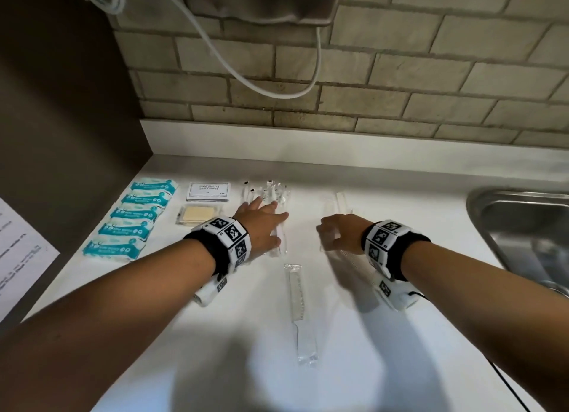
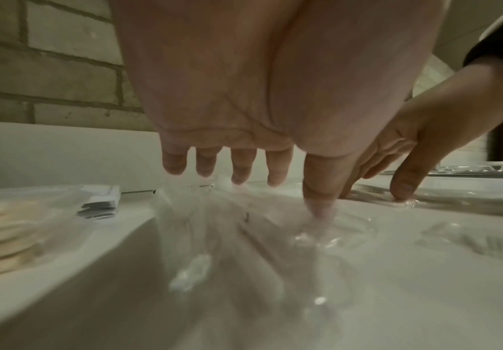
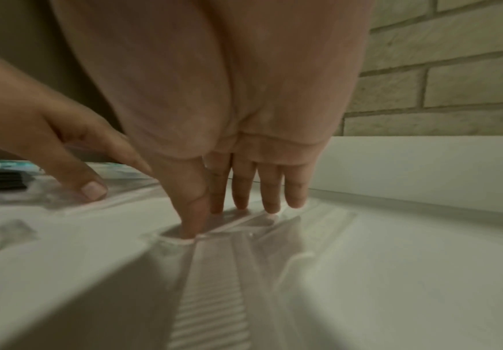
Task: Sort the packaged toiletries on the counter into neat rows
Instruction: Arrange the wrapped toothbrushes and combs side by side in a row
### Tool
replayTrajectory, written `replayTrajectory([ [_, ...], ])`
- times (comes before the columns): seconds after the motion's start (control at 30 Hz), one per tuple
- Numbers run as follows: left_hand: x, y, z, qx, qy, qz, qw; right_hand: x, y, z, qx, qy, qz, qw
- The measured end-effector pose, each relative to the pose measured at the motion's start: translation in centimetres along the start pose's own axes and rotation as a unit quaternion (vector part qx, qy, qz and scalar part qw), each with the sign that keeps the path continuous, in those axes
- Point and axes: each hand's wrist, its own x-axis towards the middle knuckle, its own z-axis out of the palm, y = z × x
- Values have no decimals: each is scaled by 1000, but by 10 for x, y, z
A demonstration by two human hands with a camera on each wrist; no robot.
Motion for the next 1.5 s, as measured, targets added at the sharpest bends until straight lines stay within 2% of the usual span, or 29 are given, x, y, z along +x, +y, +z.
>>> replayTrajectory([
  [0.13, -23, 27, -5, -83, 65, 65, 992, -3, 12, 3, 63, 73, 45, 994],
  [0.23, -48, 53, 0, -63, 23, 89, 994, -14, 17, 0, 0, 60, 106, 993],
  [0.33, -59, 73, 15, -1, -54, 80, 995, -28, 28, 11, -34, 11, 163, 986],
  [0.4, -59, 83, 21, 1, -71, 78, 994, -39, 33, 22, -47, -2, 182, 982],
  [0.57, -48, 98, 17, -77, -33, 54, 995, -47, 42, 33, -1, 6, 199, 980],
  [0.67, -38, 105, 18, -100, -2, 8, 995, -52, 43, 28, 35, 12, 178, 983],
  [0.73, -33, 110, 17, -123, 8, -28, 992, -59, 45, 18, 96, 35, 168, 980],
  [0.8, -27, 112, 15, -144, 16, -56, 988, -62, 52, 9, 180, 92, 168, 965],
  [0.9, -15, 114, 7, -187, 45, -93, 977, -56, 67, -1, 283, 172, 181, 926],
  [1.0, 2, 118, -5, -240, 86, -107, 961, -47, 82, -10, 363, 200, 195, 889],
  [1.07, 13, 122, -15, -276, 112, -105, 949, -40, 90, -12, 384, 194, 208, 878],
  [1.13, 27, 125, -26, -287, 135, -97, 943, -31, 96, -11, 379, 179, 222, 881],
  [1.27, 58, 133, -42, -292, 160, -101, 938, -9, 110, -5, 305, 116, 244, 913],
  [1.5, 98, 150, -33, -266, 140, -102, 948, 14, 131, -2, 195, 84, 255, 943],
])
